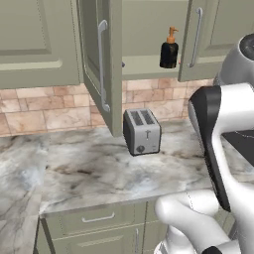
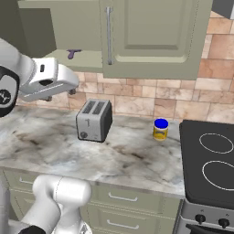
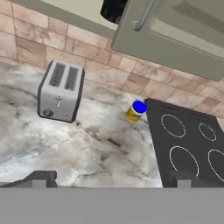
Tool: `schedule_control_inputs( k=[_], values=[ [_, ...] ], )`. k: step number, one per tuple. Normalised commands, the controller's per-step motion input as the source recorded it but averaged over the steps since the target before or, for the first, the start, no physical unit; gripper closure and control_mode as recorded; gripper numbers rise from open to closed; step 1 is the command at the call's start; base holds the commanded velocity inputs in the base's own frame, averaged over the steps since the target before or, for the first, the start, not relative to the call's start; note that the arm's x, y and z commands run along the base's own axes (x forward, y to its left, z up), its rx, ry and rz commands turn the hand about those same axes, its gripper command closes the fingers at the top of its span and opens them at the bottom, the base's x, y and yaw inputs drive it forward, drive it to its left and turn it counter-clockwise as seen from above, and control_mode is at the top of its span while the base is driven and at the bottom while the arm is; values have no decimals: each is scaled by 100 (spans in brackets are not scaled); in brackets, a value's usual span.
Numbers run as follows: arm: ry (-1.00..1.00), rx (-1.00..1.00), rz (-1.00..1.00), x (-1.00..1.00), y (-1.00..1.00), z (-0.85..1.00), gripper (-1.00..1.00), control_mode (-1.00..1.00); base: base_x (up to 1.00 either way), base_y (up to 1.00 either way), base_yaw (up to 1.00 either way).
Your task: Pick the bar soap and soap dispenser from the cabinet and place them on the counter.
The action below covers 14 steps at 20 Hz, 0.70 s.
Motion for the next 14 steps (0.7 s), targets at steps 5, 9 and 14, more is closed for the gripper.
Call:
schedule_control_inputs(
  k=[5, 9, 14],
  values=[
    [6, 14, -8, 21, -37, 0, -100, -100, 0, 0, 0],
    [1, 11, -5, 2, -27, -2, -100, -100, 0, 0, 0],
    [0, 3, -1, 20, -7, -1, -100, -100, 0, 0, 0]
  ],
)
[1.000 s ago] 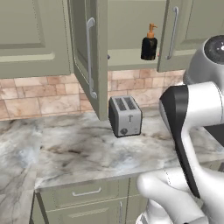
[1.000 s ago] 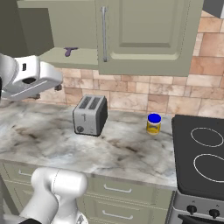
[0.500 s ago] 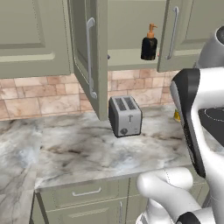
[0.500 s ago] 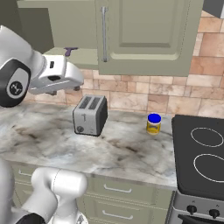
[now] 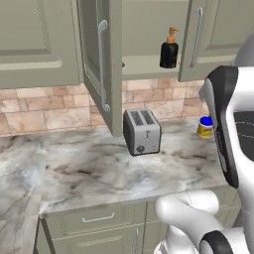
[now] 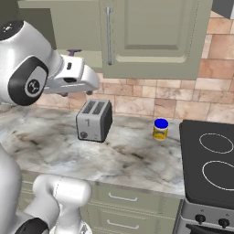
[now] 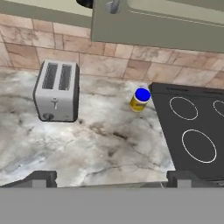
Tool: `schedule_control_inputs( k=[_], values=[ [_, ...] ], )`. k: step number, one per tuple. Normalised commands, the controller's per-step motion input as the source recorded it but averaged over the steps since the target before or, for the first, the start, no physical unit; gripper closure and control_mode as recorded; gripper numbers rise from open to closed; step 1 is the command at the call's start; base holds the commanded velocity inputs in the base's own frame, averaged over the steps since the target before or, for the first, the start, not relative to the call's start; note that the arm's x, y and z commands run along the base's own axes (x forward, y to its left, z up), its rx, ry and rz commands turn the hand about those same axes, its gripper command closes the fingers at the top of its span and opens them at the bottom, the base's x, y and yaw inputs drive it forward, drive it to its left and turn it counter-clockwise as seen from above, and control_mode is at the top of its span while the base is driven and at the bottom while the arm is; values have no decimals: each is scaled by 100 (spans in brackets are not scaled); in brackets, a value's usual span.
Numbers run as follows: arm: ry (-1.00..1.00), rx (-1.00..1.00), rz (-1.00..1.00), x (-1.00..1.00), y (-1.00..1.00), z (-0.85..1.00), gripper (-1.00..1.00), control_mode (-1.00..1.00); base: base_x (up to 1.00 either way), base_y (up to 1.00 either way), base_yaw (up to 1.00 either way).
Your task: Pick the bar soap and soap dispenser from the cabinet and place them on the counter.
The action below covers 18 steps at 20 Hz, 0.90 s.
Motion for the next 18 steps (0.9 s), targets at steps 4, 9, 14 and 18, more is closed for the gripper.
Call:
schedule_control_inputs(
  k=[4, 9, 14, 18],
  values=[
    [0, 7, 0, 25, -10, 0, -100, -100, 0, 0, 0],
    [0, 3, 0, 21, -5, 0, -100, -100, 0, 0, 0],
    [-2, 1, 0, 24, 0, 11, -100, -100, 0, 0, 0],
    [-5, 1, 0, 30, -5, 12, -100, -100, 0, 0, 0]
  ],
)
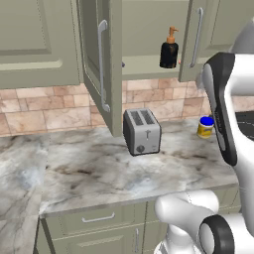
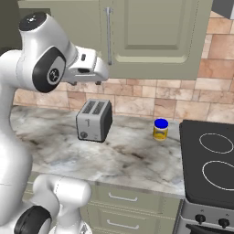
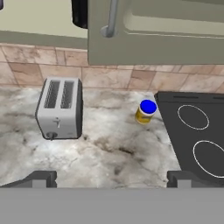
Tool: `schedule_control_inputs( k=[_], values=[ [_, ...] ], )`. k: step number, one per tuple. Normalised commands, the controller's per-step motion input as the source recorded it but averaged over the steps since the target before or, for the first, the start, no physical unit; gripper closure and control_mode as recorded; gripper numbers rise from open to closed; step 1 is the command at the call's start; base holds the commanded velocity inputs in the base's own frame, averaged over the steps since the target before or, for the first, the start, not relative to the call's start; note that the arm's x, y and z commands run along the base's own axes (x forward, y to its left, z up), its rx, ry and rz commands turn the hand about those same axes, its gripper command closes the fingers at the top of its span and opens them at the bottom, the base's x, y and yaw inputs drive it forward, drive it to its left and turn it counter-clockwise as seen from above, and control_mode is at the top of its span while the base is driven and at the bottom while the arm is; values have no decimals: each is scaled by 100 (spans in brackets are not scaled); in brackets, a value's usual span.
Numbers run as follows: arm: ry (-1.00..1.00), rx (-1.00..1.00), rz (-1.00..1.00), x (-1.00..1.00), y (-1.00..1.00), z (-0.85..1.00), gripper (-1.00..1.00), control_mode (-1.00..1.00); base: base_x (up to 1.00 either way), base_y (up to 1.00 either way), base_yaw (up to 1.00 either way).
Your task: Pick the bar soap and soap dispenser from the cabinet and place them on the counter.
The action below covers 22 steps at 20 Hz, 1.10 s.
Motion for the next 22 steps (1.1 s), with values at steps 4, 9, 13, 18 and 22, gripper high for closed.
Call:
schedule_control_inputs(
  k=[4, 9, 13, 18, 22],
  values=[
    [-3, 4, 0, 38, -5, 3, -100, -100, 0, 0, 0],
    [-2, 7, 0, 40, -7, 1, -100, -100, 0, 0, 0],
    [-4, 4, 0, 30, -3, 6, -100, -100, 0, 0, 0],
    [-4, 0, 0, 21, -1, 6, -100, -100, 0, 0, 0],
    [-5, 0, 0, 23, 0, 12, -100, -100, 0, 0, 0]
  ],
)
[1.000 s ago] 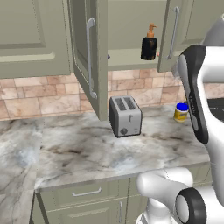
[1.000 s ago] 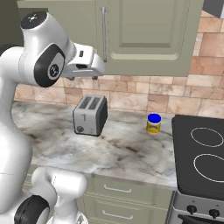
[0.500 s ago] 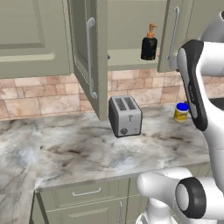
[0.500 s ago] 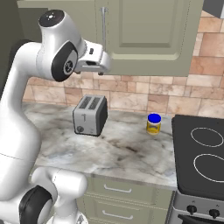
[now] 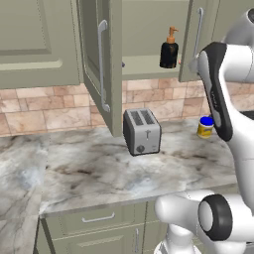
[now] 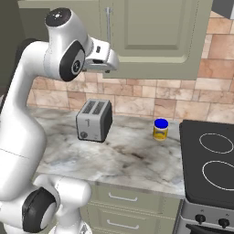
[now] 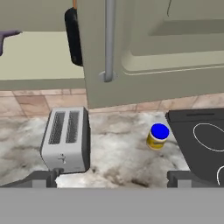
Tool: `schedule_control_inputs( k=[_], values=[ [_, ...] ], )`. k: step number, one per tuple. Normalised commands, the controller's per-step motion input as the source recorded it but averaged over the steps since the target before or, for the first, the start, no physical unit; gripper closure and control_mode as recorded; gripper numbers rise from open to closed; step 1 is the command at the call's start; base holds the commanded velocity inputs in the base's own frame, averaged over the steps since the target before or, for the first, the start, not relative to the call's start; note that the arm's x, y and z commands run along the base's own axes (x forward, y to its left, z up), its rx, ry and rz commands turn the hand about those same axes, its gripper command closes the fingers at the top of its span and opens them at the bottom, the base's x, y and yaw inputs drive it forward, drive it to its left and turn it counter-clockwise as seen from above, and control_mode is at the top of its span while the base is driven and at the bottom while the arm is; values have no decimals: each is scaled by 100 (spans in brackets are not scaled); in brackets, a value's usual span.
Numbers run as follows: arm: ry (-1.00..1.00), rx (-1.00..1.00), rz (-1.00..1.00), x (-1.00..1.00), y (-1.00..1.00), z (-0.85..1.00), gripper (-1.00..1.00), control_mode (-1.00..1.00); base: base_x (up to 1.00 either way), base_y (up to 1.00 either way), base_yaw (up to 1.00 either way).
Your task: Pick the bar soap and soap dispenser from the cabinet and place them on the counter.
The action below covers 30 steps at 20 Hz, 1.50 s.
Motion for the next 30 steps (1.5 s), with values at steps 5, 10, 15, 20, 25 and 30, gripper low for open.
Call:
schedule_control_inputs(
  k=[5, 10, 15, 20, 25, 30],
  values=[
    [-6, 0, 0, 23, -2, 13, -100, -100, 0, 0, 0],
    [-3, 0, 0, 28, -1, 3, -100, -100, 0, 0, 0],
    [0, 0, 0, 39, 0, 0, -100, -100, 0, 0, 0],
    [0, 0, 0, 33, -3, 3, -100, -100, 0, 0, 0],
    [0, 1, 0, 36, -1, 0, -100, -100, 0, 0, 0],
    [0, 1, 0, 39, -2, 0, -100, -100, 0, 0, 0]
  ],
)
